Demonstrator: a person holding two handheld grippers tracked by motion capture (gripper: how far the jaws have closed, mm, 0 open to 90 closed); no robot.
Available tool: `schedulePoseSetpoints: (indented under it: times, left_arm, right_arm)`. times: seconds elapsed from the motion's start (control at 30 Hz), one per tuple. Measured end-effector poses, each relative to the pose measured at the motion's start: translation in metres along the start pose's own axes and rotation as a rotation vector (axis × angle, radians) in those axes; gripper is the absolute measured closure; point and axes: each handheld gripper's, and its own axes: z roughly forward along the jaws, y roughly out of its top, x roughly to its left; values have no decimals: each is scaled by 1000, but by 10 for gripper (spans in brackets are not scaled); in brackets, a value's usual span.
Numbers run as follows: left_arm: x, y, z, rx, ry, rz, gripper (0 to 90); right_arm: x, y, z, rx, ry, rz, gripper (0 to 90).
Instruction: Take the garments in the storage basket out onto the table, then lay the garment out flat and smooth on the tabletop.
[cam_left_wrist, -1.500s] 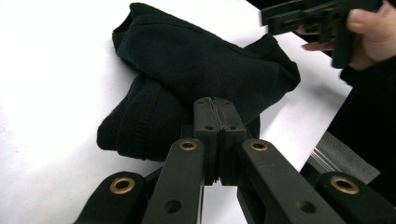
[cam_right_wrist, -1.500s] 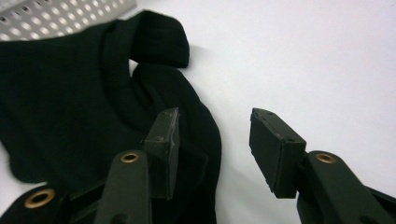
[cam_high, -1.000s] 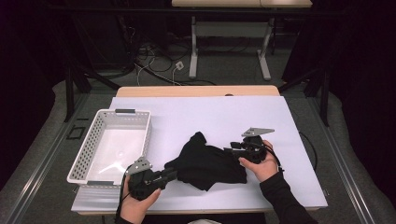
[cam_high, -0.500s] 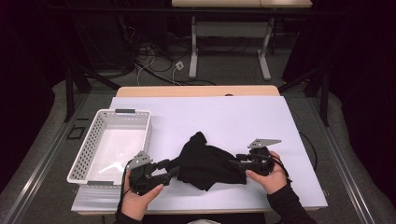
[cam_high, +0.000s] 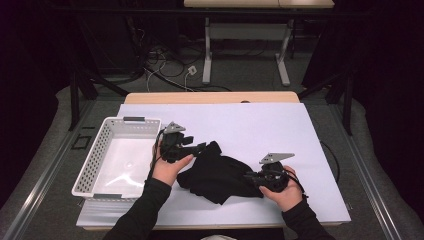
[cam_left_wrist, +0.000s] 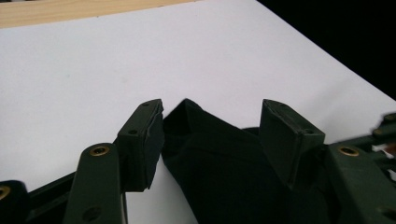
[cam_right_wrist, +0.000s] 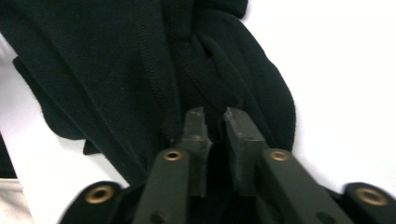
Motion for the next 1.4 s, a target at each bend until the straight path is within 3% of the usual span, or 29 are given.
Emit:
schedulePoseSetpoints:
  times: [0.27, 0.7, 0.97, 1.07, 1.2, 1.3, 1.4]
  left_arm:
    - [4, 8, 27, 47, 28, -25, 401]
    - [0, 9, 64, 139, 6, -42, 401]
    - [3, 7, 71, 190, -2, -112, 407]
    - [4, 6, 71, 219, -23, -116, 488]
    - [2, 5, 73, 253, -38, -100, 721]
    - [2, 5, 72, 253, -41, -93, 850]
    - [2, 8, 66, 223, -44, -90, 868]
  right_arm:
    - [4, 3, -4, -30, 21, -6, 845]
    - [0, 4, -5, -36, 24, 9, 845]
    - [0, 4, -5, -36, 20, 7, 845]
    - [0, 4, -4, -42, 21, 7, 845]
    - [1, 5, -5, -41, 22, 11, 845]
    - [0, 5, -5, -42, 21, 7, 846]
    - [0, 5, -5, -42, 19, 12, 846]
